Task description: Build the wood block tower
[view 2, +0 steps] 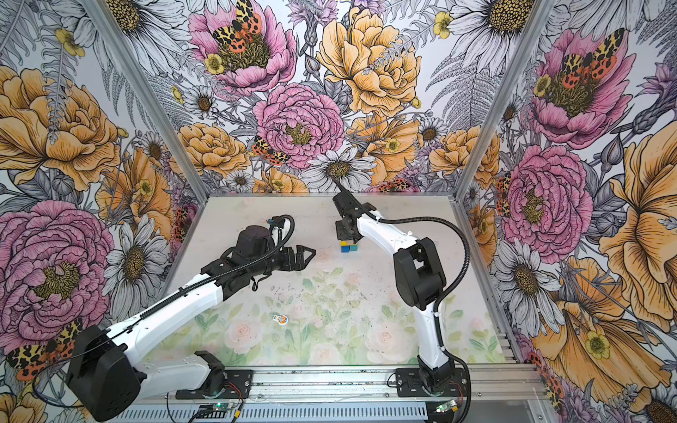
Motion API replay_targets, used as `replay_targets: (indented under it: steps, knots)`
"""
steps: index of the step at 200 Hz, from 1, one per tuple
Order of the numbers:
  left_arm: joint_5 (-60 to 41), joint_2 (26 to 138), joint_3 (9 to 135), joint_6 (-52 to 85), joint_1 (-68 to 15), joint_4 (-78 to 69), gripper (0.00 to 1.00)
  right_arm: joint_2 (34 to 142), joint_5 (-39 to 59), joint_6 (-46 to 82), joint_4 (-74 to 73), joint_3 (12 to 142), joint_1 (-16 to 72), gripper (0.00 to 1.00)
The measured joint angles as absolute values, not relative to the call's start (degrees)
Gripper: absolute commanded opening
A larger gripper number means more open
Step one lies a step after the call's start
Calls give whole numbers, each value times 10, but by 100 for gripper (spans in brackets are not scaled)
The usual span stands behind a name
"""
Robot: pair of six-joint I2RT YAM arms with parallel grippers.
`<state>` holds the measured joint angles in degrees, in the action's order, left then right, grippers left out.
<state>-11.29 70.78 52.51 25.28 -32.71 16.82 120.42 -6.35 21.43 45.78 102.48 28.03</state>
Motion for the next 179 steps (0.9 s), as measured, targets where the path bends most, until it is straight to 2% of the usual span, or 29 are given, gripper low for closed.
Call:
replay_targets:
  steps: [179]
  knots:
    - [-113, 710, 525, 253, -327, 165, 99, 1213, -62, 198, 466, 1049, 274, 30]
